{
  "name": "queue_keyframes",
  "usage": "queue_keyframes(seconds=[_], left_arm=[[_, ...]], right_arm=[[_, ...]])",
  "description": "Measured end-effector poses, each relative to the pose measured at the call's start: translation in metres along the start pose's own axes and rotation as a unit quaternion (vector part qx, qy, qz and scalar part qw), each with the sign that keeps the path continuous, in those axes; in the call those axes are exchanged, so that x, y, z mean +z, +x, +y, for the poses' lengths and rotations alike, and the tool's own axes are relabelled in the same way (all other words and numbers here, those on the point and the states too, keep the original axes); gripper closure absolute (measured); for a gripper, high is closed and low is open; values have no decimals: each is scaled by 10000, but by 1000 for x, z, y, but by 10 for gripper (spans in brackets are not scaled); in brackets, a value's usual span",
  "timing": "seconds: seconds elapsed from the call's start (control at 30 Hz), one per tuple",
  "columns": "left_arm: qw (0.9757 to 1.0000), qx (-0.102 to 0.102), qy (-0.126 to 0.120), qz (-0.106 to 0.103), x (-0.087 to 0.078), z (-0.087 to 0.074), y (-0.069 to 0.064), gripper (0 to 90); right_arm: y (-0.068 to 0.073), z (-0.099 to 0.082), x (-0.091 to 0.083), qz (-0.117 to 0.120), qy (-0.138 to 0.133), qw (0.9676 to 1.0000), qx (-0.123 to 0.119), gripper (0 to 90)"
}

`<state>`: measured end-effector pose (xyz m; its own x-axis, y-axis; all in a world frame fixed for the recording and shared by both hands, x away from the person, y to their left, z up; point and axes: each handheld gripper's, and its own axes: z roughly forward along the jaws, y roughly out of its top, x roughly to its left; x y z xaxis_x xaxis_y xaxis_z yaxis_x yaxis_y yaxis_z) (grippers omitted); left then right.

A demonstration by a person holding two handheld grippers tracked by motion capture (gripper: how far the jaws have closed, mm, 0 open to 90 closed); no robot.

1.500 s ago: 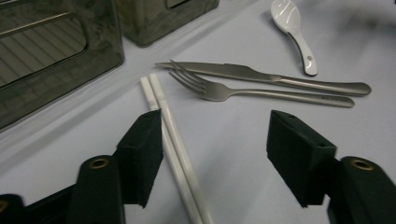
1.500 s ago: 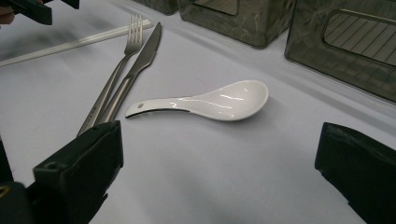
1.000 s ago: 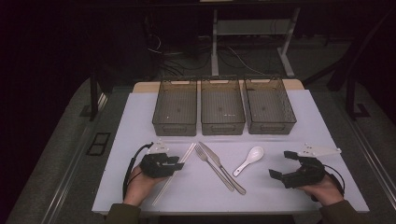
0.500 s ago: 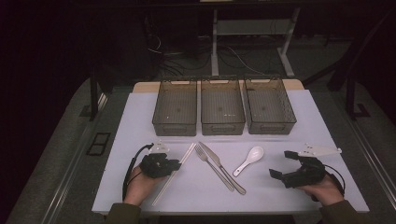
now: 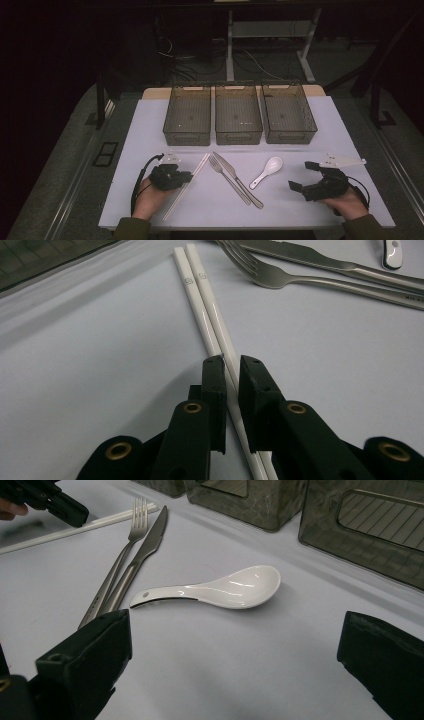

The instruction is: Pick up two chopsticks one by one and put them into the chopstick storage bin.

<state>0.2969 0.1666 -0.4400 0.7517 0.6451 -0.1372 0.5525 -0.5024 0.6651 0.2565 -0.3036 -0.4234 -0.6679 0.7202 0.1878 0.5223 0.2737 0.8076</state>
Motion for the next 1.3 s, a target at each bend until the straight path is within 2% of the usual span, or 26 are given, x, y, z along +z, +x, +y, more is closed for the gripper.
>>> queue_keyframes(seconds=[0.33,0.4,0.67,0.8,0.87,0.93,1.0,1.3], left_arm=[[10000,19,50,70,0,0,0,809],[9998,67,70,173,-1,0,0,810],[9993,125,105,348,-2,0,1,802],[9983,146,144,543,-2,0,-1,798],[9984,123,117,546,-1,0,-1,788],[9978,220,177,595,0,0,0,779],[9977,224,172,613,0,0,-1,777],[9975,21,-33,700,2,-5,-4,805]], right_arm=[[0,0,0,-4,-3,10000,-9,11],[0,0,0,-1,-4,10000,-12,11],[0,0,0,-8,2,10000,2,11],[0,0,0,-15,1,10000,6,11],[0,0,0,-20,6,10000,11,11],[0,0,0,-24,3,10000,15,11],[0,0,0,-28,4,10000,21,11],[0,0,0,-29,22,10000,30,11]])
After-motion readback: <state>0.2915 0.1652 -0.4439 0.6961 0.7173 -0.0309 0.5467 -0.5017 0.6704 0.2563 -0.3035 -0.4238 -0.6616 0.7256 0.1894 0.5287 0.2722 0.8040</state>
